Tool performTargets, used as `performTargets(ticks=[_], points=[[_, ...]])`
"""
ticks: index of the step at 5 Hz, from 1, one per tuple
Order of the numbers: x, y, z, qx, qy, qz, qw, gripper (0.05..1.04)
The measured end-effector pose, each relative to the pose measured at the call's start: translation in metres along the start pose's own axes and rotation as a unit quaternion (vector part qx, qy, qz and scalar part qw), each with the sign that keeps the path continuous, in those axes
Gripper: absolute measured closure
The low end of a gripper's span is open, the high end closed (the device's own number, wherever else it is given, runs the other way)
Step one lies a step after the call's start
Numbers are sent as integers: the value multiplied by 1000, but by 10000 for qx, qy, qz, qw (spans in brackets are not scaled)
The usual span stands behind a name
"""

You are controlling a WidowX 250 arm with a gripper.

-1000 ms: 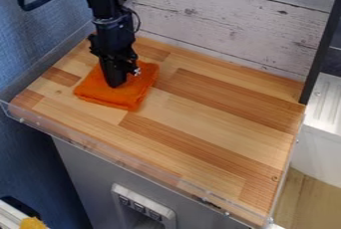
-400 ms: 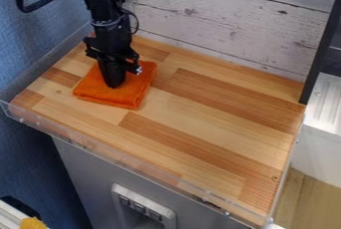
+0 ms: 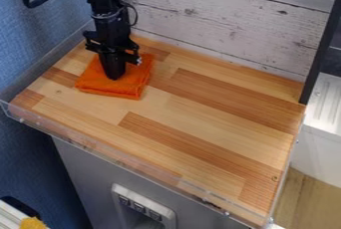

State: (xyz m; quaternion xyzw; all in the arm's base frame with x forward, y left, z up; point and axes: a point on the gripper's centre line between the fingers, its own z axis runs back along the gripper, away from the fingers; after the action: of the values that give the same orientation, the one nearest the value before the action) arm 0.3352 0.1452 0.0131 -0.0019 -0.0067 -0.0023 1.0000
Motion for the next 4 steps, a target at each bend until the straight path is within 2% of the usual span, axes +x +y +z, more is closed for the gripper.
performTargets(ticks=[1, 2, 3, 4], points=[[2, 9, 1, -20, -2, 50, 10000, 1001], [-6, 12, 1, -118, 171, 81, 9998, 850], [-14, 8, 17, -99, 180, 197, 9996, 595], [-23, -13, 38, -25, 140, 200, 9997, 293]])
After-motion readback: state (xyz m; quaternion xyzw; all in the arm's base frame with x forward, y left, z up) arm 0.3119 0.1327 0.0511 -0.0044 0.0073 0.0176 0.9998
